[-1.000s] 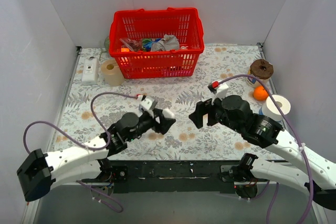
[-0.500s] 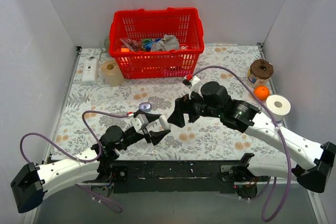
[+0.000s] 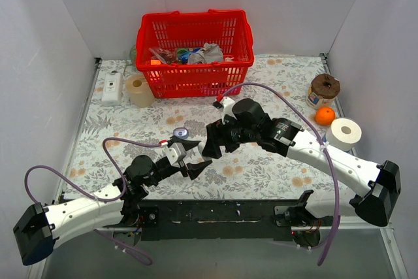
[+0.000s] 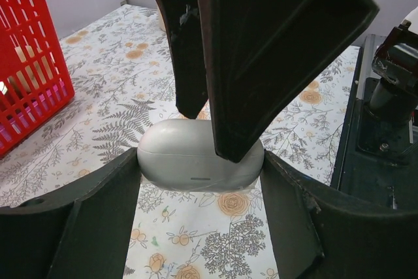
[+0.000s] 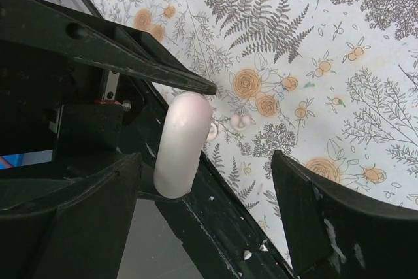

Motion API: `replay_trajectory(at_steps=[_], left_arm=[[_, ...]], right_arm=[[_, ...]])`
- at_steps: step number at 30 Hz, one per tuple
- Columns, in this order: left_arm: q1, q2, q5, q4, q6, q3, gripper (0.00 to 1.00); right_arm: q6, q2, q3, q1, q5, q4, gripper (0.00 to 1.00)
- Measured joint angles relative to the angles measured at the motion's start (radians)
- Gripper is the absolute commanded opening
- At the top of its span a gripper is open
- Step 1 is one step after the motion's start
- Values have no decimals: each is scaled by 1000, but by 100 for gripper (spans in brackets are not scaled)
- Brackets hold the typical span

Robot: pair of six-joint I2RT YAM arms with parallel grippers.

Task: Insert the wireless bluetooth earbuds into the charging case
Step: Open the charging case, then adjust the charging case.

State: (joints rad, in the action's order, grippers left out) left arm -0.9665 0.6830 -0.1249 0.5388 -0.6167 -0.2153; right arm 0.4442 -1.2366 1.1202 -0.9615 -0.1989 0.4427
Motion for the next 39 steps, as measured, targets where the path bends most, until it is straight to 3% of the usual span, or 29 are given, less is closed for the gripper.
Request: replay_trajectory(at_steps=[13, 25, 31, 39], left_arm=[[0, -15, -2, -11, 23, -9, 0], [0, -40, 5, -20, 26, -10, 0], [0, -40, 9, -19, 25, -10, 0], [0, -36, 10, -19, 18, -10, 0]], right_arm=[[21, -22, 7, 11, -3, 34, 83], [51, 59, -3, 67, 34, 32, 81], [49, 109, -35, 67, 5, -12, 74], [46, 50, -31, 66, -57, -46, 68]])
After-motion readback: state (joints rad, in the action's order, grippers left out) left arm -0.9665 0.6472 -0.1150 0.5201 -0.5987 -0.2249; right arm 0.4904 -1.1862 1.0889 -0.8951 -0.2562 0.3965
